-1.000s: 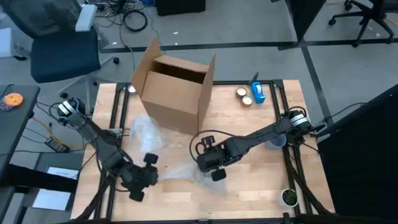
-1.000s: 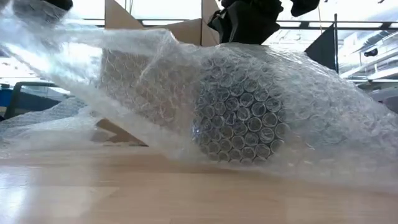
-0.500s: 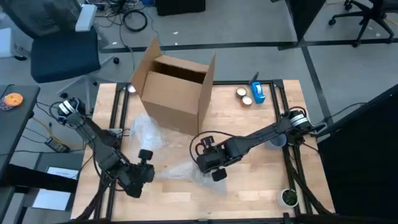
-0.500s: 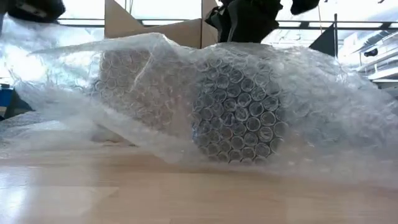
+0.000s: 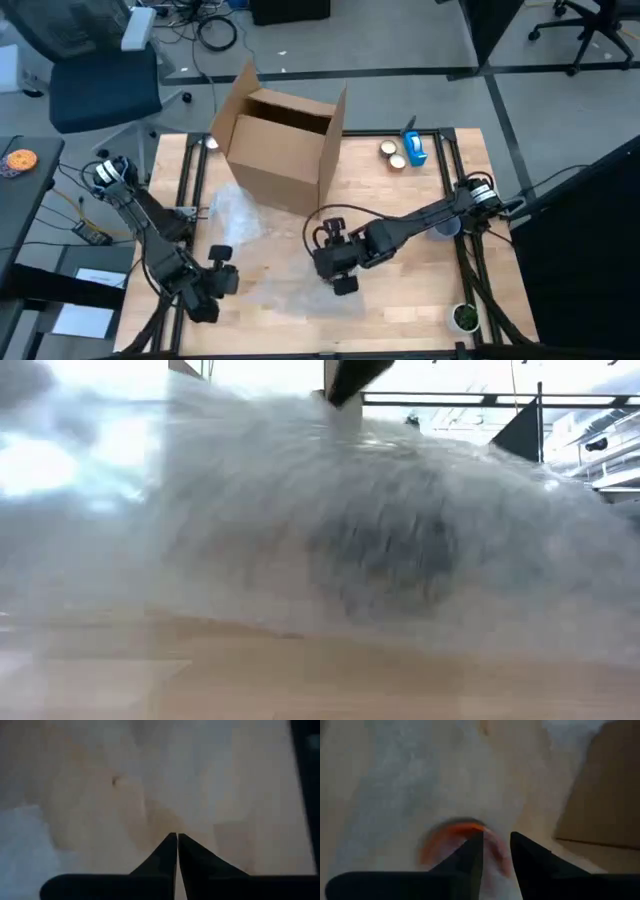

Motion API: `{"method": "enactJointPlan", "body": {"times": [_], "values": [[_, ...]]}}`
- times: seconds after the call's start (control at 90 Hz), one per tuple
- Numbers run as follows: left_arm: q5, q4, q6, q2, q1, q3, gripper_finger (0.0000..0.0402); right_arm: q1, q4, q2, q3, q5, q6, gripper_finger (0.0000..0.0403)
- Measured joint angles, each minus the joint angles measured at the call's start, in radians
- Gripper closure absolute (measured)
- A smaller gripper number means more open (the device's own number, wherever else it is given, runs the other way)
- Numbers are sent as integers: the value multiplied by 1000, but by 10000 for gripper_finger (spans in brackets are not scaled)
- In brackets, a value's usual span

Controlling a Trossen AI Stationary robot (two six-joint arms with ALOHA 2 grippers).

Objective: Wrap mug
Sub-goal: Wrap the orange mug with bubble wrap

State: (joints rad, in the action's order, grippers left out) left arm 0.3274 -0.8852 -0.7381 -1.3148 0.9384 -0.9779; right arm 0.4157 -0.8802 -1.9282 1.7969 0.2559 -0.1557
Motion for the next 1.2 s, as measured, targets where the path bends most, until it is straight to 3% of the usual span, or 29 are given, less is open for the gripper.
{"method": "enactJointPlan", "body": {"times": [0.178, 0.433, 0.656, 0.933, 1.1, 1.2], "values": [[68, 218, 96, -12, 33, 0, 402, 86, 93, 0, 0, -57, -98, 328], [90, 414, 261, -145, 77, 0, 389, 168, 99, 0, 0, 110, -142, 328], [73, 595, 456, -304, 71, 1, 345, 167, 102, 0, -1, 175, -210, 328], [61, 814, 739, -361, 71, 1, 277, 150, 103, 0, -2, 221, -308, 328], [182, 898, 838, -406, 54, 1, 246, 150, 114, 0, -2, 223, -385, 328], [178, 1054, 819, -443, 20, 1, 236, 156, 136, 0, -2, 223, -433, 328]]}}
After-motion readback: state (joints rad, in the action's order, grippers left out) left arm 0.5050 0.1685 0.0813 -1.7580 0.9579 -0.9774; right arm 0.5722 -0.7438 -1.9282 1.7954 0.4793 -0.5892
